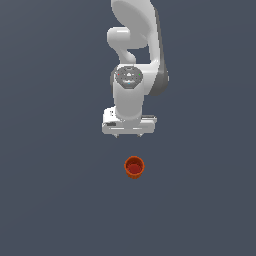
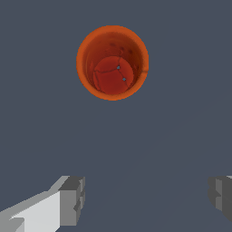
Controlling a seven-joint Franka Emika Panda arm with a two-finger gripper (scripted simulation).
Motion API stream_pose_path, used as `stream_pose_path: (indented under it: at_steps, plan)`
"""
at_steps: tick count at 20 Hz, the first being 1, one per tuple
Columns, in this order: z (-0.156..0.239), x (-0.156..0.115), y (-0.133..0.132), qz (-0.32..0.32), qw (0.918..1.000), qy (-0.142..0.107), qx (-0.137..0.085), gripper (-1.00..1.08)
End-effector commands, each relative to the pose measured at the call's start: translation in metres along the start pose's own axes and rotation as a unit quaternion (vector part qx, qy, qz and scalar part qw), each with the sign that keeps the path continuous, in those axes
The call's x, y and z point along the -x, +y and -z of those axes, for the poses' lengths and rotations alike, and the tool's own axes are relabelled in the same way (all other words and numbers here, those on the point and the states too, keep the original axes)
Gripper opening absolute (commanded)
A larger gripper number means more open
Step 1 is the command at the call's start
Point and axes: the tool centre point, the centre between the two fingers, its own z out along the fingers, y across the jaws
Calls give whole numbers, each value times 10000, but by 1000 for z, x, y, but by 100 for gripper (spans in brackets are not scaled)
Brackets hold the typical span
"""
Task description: Pick up the object and move it to a goal position.
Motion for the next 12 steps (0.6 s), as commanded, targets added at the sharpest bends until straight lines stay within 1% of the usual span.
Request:
stream_pose_path:
  at_steps: [1,3,7,12]
  plan:
    - [0,0,0,0,10000,0,0,28]
    - [0,0,-3,25,10000,-2,-4,28]
    - [3,-1,-17,146,9999,-13,-26,28]
    - [3,-1,-17,147,9999,-14,-26,28]
